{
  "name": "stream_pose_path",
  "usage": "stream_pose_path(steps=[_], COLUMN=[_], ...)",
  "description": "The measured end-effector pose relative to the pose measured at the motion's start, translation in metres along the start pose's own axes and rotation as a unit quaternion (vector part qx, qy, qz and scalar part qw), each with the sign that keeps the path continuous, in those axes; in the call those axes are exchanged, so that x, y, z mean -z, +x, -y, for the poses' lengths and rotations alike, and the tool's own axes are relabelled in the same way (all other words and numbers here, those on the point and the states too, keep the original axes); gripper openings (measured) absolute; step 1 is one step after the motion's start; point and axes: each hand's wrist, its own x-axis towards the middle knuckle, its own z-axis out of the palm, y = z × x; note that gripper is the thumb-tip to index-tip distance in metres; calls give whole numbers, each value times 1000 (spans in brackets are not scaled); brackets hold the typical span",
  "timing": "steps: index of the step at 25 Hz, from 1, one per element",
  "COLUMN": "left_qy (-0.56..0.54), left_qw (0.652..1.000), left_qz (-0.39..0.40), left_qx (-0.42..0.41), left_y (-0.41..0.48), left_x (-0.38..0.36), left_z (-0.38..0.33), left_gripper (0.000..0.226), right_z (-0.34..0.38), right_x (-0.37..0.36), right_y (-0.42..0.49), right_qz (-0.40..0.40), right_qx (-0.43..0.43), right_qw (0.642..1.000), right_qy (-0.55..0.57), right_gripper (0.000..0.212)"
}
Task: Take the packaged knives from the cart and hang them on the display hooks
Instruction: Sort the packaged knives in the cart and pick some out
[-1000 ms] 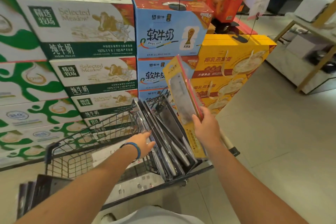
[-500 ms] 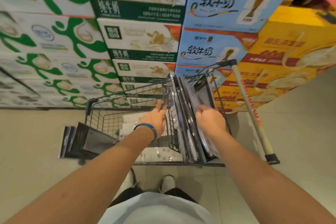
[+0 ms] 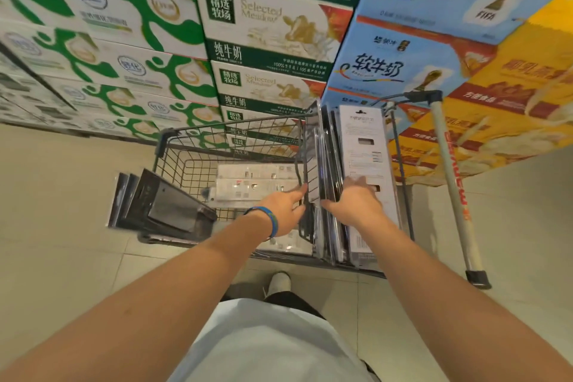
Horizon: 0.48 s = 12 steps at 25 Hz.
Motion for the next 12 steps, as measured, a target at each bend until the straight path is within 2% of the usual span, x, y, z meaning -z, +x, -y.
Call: stream_pose_path(steps=[2, 4, 5, 7, 9, 11, 12], left_qy=[-73, -130, -153, -164, -130, -75, -48], left_qw=[997, 991, 987, 985, 988, 989, 988], left_qz=[-3, -22, -33, -48, -57, -45, -31], left_qx=[-12, -26, -24, 6, 58, 122, 144], left_y=[-3, -7, -8, -9, -10, -8, -4], left_x=[6, 13, 18, 27, 34, 37, 35], left_z=[11, 28, 40, 73, 113, 155, 177], left_gripper=[49, 43, 41, 36, 32, 32, 33], right_z=[7, 22, 35, 71, 108, 136, 149], right_x=[0, 2, 3, -4, -24, -52, -70], right_y=[-4, -12, -20, -43, -61, -62, -54], right_qz=[-85, -198, -226, -220, -187, -131, -96], right_qx=[7, 32, 56, 143, 250, 282, 262], right_qw=[995, 972, 957, 934, 914, 919, 934], right_qy=[43, 122, 172, 241, 258, 243, 223], right_gripper=[64, 40, 27, 18, 26, 25, 23])
